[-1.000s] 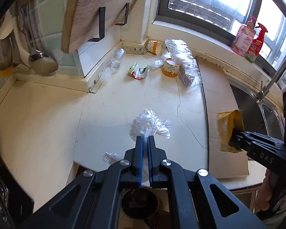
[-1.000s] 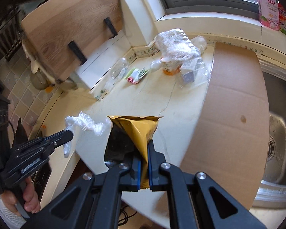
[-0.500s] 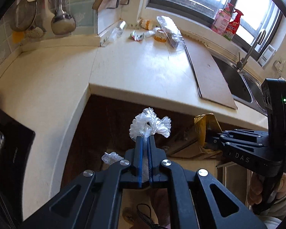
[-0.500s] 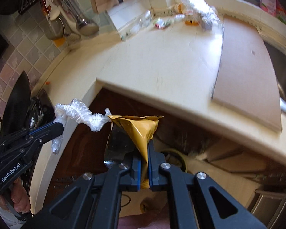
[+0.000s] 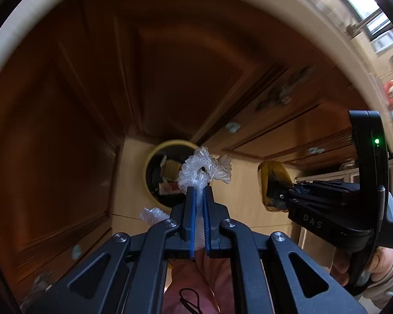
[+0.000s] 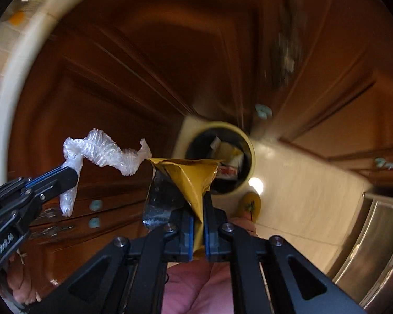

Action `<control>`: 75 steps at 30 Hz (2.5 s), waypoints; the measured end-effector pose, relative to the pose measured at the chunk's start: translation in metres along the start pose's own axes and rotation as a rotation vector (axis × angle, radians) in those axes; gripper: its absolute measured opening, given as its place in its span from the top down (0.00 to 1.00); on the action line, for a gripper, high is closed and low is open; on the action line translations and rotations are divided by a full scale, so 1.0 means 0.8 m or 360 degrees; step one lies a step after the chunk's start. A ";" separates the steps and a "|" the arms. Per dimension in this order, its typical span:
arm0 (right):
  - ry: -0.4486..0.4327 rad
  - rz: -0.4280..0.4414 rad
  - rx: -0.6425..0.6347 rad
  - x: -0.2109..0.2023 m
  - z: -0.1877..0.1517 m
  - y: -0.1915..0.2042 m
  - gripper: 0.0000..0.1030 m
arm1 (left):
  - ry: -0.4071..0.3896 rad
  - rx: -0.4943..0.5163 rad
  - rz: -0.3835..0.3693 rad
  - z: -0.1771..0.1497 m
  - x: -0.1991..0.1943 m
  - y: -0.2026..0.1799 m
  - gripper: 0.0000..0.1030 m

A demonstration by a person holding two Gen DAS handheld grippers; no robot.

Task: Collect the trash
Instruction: 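Carry the bag and packet down over the floor bin and open both grippers, then raise both grippers from the bin back up to the counter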

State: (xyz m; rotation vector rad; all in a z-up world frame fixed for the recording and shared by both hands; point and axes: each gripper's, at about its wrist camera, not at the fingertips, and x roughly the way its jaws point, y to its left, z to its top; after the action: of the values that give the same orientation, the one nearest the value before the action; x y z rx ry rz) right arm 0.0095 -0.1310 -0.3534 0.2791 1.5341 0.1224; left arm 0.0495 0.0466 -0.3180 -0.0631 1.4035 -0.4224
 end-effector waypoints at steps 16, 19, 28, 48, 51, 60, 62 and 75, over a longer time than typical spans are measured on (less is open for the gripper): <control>0.0149 0.0028 0.0215 0.189 0.047 -0.068 0.56 | 0.0262 -0.0135 0.0168 -0.018 0.220 0.062 0.48; 0.0184 0.0032 0.0197 0.187 0.045 -0.064 0.56 | 0.0288 -0.0204 0.0176 -0.022 0.215 0.074 0.48; 0.0193 0.0059 0.0099 0.138 0.034 -0.039 0.56 | 0.0279 -0.0226 0.0178 -0.033 0.153 0.061 0.48; -0.0213 0.0163 -0.0139 -0.134 -0.008 0.062 0.56 | -0.0197 0.0102 0.0237 -0.022 -0.164 -0.025 0.38; -0.0331 0.0146 -0.0155 -0.174 -0.008 0.070 0.56 | -0.0277 0.0148 0.0227 -0.018 -0.202 -0.033 0.37; -0.0732 0.0103 -0.0193 -0.292 -0.012 0.089 0.55 | -0.0633 0.0270 0.0250 -0.006 -0.316 -0.061 0.25; -0.0801 0.0099 -0.0210 -0.314 -0.013 0.095 0.55 | -0.0690 0.0296 0.0274 -0.003 -0.329 -0.068 0.22; -0.1029 0.0069 -0.0231 -0.406 0.006 0.097 0.54 | -0.1001 0.0364 0.0340 0.036 -0.403 -0.097 0.11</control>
State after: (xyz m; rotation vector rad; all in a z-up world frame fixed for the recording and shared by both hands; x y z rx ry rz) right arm 0.0093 -0.1383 -0.0197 0.2082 0.8734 0.1586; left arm 0.0236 0.0728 0.0125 0.1309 0.7280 -0.3416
